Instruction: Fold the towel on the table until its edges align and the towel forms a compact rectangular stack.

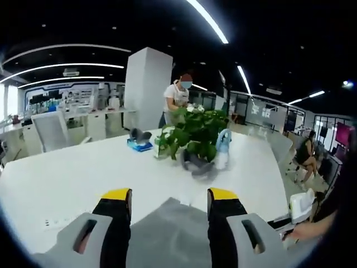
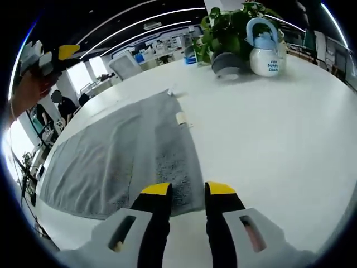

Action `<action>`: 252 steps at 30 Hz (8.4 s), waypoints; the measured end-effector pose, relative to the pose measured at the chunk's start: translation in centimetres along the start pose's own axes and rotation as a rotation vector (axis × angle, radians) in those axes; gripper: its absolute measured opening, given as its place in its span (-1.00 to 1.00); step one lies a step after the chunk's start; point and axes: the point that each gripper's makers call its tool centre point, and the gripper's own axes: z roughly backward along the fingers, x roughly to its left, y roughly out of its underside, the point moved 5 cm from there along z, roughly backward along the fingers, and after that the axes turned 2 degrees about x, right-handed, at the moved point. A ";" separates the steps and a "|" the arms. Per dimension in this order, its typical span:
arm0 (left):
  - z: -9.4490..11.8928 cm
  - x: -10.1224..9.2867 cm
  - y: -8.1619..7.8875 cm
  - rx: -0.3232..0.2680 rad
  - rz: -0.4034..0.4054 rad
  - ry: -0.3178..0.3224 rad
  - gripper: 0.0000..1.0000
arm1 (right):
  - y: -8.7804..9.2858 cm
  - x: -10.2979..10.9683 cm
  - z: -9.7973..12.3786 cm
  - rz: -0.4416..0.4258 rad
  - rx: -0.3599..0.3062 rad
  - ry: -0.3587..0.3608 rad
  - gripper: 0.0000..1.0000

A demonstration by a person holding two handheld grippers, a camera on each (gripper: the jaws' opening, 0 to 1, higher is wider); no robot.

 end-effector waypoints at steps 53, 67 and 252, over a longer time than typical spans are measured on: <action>-20.5 1.8 12.1 0.178 -0.088 0.087 -0.51 | 0.4 -0.1 -0.5 0.167 -0.016 0.074 -1.00; -21.5 1.7 13.8 0.231 -0.129 0.118 -0.69 | 0.4 0.0 -0.4 0.198 -0.027 0.079 -1.00; 19.4 23.2 9.2 -0.018 -0.052 -0.219 -0.95 | 1.9 45.5 9.8 0.570 -0.205 -0.552 -1.00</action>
